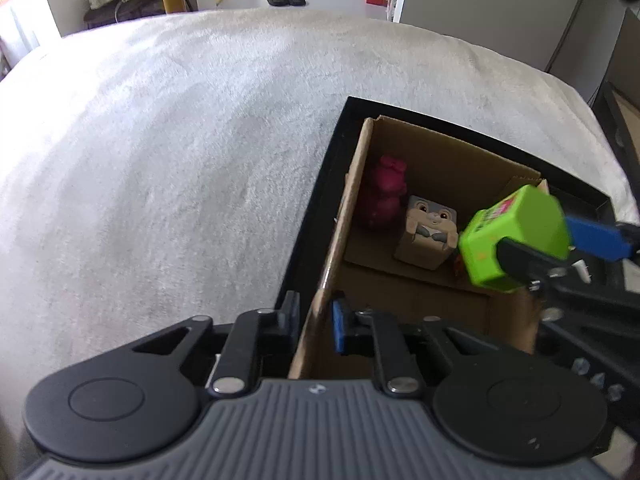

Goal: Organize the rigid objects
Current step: 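Lift the green cup with the right tool and carry it over the box, then open the right tool to drop the green cup into the box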

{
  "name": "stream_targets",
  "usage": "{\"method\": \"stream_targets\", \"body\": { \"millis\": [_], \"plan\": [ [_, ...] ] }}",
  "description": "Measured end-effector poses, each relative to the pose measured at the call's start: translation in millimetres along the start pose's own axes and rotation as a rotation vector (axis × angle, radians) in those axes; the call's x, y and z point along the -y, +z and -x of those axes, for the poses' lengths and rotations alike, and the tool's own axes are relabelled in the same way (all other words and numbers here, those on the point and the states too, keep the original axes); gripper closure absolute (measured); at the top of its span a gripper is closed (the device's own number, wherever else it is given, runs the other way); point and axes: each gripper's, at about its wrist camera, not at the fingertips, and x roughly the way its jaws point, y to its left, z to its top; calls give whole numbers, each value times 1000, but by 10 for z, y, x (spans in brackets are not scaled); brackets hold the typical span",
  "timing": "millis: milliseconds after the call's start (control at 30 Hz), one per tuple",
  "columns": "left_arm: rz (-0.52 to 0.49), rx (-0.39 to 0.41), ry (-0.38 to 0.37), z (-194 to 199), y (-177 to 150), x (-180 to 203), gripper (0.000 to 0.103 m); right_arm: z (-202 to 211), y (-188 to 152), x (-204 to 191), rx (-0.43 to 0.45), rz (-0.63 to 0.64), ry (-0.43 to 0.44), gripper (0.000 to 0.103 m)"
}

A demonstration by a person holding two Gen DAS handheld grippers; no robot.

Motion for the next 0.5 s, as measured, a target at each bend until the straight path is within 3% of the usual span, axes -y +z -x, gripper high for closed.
{"method": "stream_targets", "body": {
  "millis": [500],
  "plan": [
    [40,-22,-49,-40,11,-107,91,-335,64,-31,-65,-8,114,56]
  ]
}}
